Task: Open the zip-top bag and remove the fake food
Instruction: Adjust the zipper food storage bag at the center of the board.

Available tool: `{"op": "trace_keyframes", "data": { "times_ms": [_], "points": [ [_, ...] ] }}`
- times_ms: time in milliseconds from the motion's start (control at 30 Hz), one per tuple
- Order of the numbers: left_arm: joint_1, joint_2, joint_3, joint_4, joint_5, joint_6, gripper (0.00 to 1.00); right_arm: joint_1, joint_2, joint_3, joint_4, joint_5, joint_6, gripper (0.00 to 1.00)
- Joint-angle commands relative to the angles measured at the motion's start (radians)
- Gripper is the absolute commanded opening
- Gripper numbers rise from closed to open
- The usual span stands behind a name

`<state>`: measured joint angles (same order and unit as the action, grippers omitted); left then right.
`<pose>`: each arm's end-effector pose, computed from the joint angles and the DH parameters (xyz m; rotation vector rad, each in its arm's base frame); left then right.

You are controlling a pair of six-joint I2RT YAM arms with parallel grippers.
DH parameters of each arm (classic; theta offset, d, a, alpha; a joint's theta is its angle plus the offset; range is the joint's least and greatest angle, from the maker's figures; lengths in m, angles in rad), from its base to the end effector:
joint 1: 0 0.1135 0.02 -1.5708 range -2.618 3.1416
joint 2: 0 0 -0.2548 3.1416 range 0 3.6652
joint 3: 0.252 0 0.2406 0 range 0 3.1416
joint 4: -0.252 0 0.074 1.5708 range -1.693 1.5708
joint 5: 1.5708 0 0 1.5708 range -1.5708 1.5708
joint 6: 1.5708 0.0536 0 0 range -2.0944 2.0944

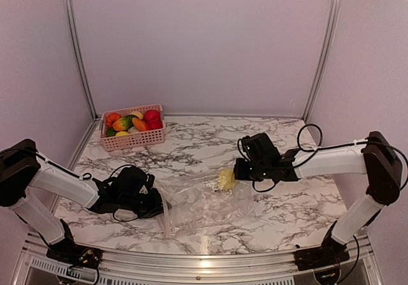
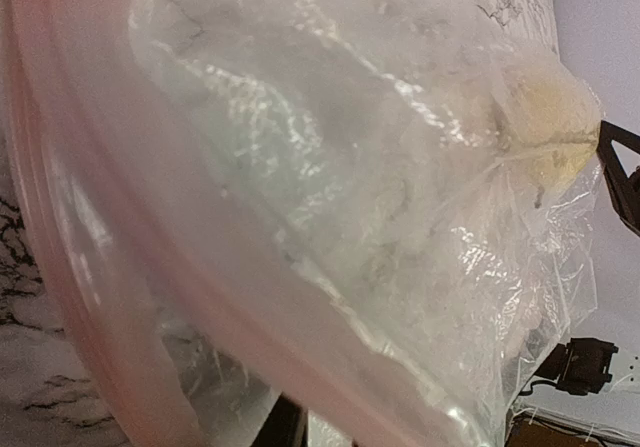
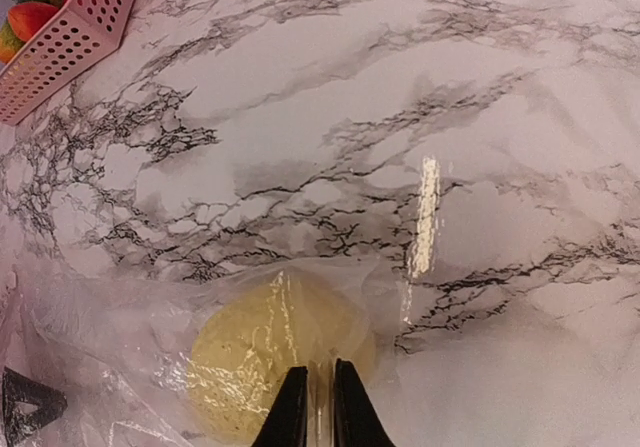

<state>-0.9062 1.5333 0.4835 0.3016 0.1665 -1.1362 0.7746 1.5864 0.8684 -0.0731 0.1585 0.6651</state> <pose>0.1604 -0.2191 0.1096 -0.2070 2.6280 -1.0947 0.2405 0.2235 0.1699 -0.0533 2.4087 0.5085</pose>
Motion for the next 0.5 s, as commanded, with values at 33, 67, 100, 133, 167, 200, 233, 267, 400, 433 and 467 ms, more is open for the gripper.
{"op": "trace_keyframes", "data": {
  "times_ms": [33, 67, 100, 133, 167, 200, 233, 267, 400, 433, 467],
  "points": [
    [-0.008, 0.018, -0.005, 0.001, -0.022, 0.013, 0.16, 0.010, -0.026, 0.056, -0.066, 0.013, -0.011, 0.04],
    [-0.007, 0.018, -0.006, -0.001, -0.024, 0.012, 0.16, 0.017, -0.033, 0.063, -0.074, 0.016, -0.013, 0.02],
    [-0.008, 0.018, -0.008, -0.003, -0.026, 0.013, 0.16, 0.025, -0.043, 0.072, -0.084, 0.021, -0.016, 0.02],
    [-0.008, 0.017, -0.009, -0.004, -0.029, 0.012, 0.16, 0.033, -0.050, 0.082, -0.093, 0.026, -0.017, 0.01],
    [-0.008, 0.019, -0.010, -0.004, -0.030, 0.014, 0.16, 0.040, -0.060, 0.091, -0.103, 0.030, -0.020, 0.00],
    [-0.008, 0.021, -0.012, -0.004, -0.033, 0.013, 0.16, 0.048, -0.067, 0.101, -0.112, 0.035, -0.021, 0.00],
    [-0.008, 0.023, -0.014, -0.004, -0.033, 0.012, 0.16, 0.055, -0.077, 0.109, -0.124, 0.042, -0.024, 0.00],
    [-0.007, 0.026, -0.015, -0.002, -0.034, 0.013, 0.16, 0.060, -0.081, 0.118, -0.133, 0.046, -0.026, 0.00],
    [-0.008, 0.031, -0.025, 0.004, -0.035, 0.011, 0.16, 0.077, -0.113, 0.142, -0.163, 0.063, -0.031, 0.00],
    [-0.008, 0.031, -0.027, 0.004, -0.037, 0.010, 0.16, 0.081, -0.123, 0.146, -0.170, 0.066, -0.032, 0.00],
    [-0.008, 0.031, -0.027, 0.002, -0.039, 0.011, 0.15, 0.083, -0.131, 0.151, -0.177, 0.070, -0.034, 0.00]
  ]
}}
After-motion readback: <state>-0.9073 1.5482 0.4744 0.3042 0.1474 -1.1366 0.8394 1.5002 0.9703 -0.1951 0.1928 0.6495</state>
